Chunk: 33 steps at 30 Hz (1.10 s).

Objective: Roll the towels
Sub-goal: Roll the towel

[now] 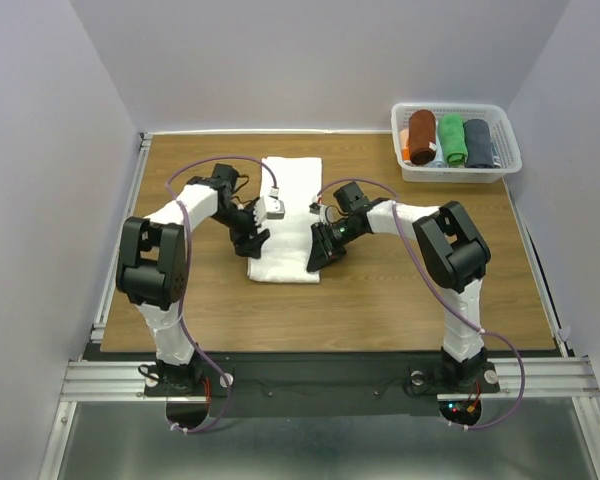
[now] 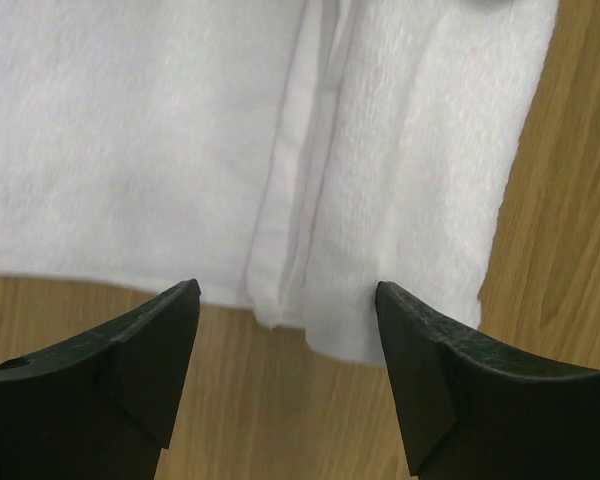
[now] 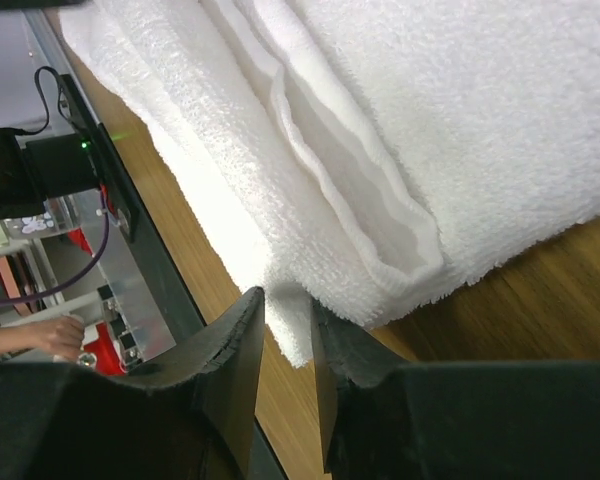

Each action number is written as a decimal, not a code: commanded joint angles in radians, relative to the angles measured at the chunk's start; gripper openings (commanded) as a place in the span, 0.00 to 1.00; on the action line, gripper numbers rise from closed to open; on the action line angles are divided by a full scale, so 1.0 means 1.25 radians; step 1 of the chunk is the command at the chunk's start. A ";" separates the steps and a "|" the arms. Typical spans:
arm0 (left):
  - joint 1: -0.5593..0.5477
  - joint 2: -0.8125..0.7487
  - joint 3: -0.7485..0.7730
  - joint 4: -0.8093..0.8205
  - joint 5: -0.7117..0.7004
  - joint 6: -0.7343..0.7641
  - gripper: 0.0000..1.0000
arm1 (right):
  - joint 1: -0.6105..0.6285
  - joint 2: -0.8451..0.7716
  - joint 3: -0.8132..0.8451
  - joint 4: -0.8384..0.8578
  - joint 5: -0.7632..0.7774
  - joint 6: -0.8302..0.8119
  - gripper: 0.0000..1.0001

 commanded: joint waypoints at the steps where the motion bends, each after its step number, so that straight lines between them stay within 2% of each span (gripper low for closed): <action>1: 0.052 -0.065 -0.047 0.010 -0.097 0.067 0.84 | 0.005 0.007 -0.017 0.008 0.124 -0.019 0.32; 3: 0.074 -0.086 -0.056 0.028 -0.129 0.071 0.86 | 0.005 0.003 -0.017 0.007 0.122 -0.019 0.32; 4: 0.086 -0.165 -0.058 0.047 -0.128 0.083 0.99 | 0.005 -0.006 -0.015 0.005 0.118 -0.025 0.31; 5: 0.085 -0.166 -0.063 0.048 -0.124 0.083 0.99 | 0.005 -0.009 -0.015 0.005 0.114 -0.025 0.31; 7: 0.069 -0.248 -0.090 0.068 -0.145 0.092 0.99 | 0.004 -0.011 -0.017 0.003 0.107 -0.025 0.31; 11: 0.009 -0.413 -0.291 0.242 -0.211 0.055 0.99 | 0.005 -0.024 -0.034 0.002 0.122 -0.026 0.31; 14: -0.072 -0.552 -0.392 0.304 -0.251 0.071 0.99 | 0.005 -0.020 -0.037 0.000 0.120 -0.029 0.31; 15: -0.101 -0.619 -0.460 0.368 -0.253 0.066 0.99 | 0.005 -0.017 -0.036 -0.002 0.118 -0.028 0.31; 19: -0.187 -0.734 -0.606 0.487 -0.263 0.061 0.99 | 0.004 -0.010 -0.028 -0.004 0.108 -0.030 0.31; 21: -0.220 -0.728 -0.652 0.555 -0.303 0.014 0.99 | 0.005 -0.008 -0.027 -0.004 0.102 -0.030 0.31; 25: -0.321 -0.658 -0.640 0.558 -0.378 -0.050 0.99 | 0.005 -0.005 -0.023 -0.006 0.104 -0.034 0.31; 28: -0.368 -0.668 -0.680 0.631 -0.390 -0.061 0.99 | 0.005 -0.003 -0.021 -0.006 0.109 -0.037 0.31; 30: -0.414 -0.657 -0.729 0.701 -0.438 -0.034 0.99 | 0.004 0.003 -0.020 -0.008 0.105 -0.037 0.31; 33: -0.419 -0.618 -0.754 0.765 -0.464 -0.009 0.98 | 0.004 0.006 -0.021 -0.008 0.110 -0.037 0.31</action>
